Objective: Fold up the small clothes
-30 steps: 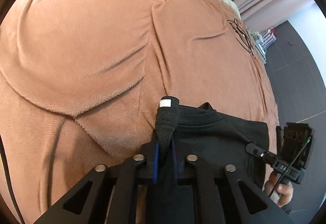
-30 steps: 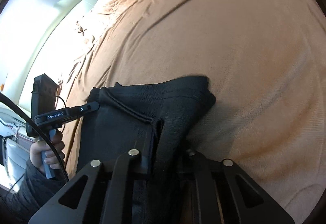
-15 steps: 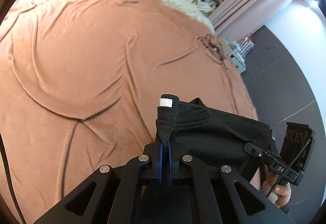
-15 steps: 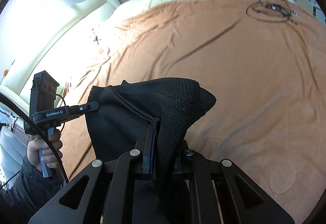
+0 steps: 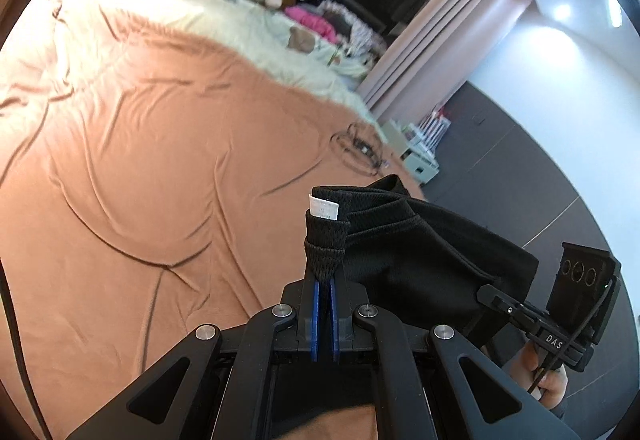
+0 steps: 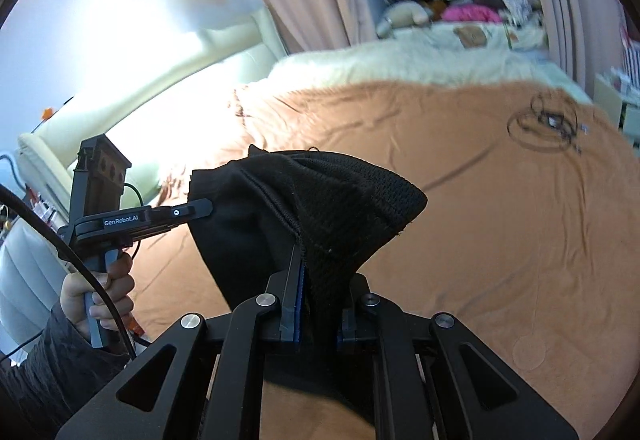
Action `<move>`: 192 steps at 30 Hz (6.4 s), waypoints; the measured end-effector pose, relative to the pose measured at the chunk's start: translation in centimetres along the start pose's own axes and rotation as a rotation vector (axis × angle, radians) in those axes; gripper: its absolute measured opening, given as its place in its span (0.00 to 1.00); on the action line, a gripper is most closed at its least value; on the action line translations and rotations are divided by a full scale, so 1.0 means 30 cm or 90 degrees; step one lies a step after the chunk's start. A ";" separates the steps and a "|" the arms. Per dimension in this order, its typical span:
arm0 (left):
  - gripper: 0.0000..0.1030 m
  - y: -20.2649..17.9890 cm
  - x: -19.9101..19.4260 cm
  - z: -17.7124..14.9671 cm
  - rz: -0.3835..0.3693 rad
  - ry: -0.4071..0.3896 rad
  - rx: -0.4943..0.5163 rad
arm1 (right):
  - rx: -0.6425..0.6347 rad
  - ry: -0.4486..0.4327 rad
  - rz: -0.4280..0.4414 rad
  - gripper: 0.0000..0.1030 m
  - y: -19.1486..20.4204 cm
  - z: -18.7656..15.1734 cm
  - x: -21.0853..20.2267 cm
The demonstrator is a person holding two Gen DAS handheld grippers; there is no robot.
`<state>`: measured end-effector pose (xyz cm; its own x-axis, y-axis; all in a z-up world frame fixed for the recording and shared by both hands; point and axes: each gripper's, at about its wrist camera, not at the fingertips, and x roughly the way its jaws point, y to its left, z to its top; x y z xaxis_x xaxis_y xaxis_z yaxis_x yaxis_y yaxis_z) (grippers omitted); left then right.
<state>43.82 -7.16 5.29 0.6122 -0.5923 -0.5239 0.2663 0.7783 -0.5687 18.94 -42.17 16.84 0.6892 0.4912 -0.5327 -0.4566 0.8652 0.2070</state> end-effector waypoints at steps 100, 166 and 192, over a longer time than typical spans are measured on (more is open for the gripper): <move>0.37 1.751 -1.066 0.297 0.594 -0.114 -0.201 | -0.142 0.286 0.164 0.25 0.334 0.185 1.557; 1.00 0.434 -0.966 -0.535 0.437 -0.202 0.051 | -0.130 0.027 0.042 1.00 -0.228 -0.170 0.019; 1.00 0.040 -0.924 -0.883 0.363 -0.243 0.155 | -0.121 -0.094 -0.022 1.00 -0.319 -0.607 -0.478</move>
<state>7.43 4.66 2.34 0.9102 -0.0013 -0.4142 -0.0406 0.9949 -0.0924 3.19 -59.33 7.56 0.7744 0.4834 -0.4081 -0.5198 0.8539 0.0251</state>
